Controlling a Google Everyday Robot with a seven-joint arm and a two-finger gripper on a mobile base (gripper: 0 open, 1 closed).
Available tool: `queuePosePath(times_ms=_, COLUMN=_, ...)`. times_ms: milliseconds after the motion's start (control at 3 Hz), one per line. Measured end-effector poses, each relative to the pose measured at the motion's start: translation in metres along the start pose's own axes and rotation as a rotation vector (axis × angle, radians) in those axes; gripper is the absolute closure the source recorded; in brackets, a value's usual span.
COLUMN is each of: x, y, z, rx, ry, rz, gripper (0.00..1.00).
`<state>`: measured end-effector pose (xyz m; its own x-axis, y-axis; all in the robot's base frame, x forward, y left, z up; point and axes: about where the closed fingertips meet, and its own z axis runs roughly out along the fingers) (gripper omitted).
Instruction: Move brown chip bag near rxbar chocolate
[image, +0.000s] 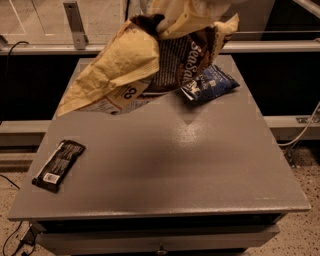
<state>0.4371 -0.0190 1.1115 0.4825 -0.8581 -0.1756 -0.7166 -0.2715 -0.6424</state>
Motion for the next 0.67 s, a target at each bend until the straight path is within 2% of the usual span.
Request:
queuePosePath(times_ms=333, x=0.015, y=-0.014, z=0.041, rx=0.075, ry=-0.007, rz=-0.001, gripper=1.00)
queuePosePath(times_ms=667, x=0.017, y=-0.029, z=0.082, rx=0.151, ry=-0.043, rz=-0.001, gripper=1.00)
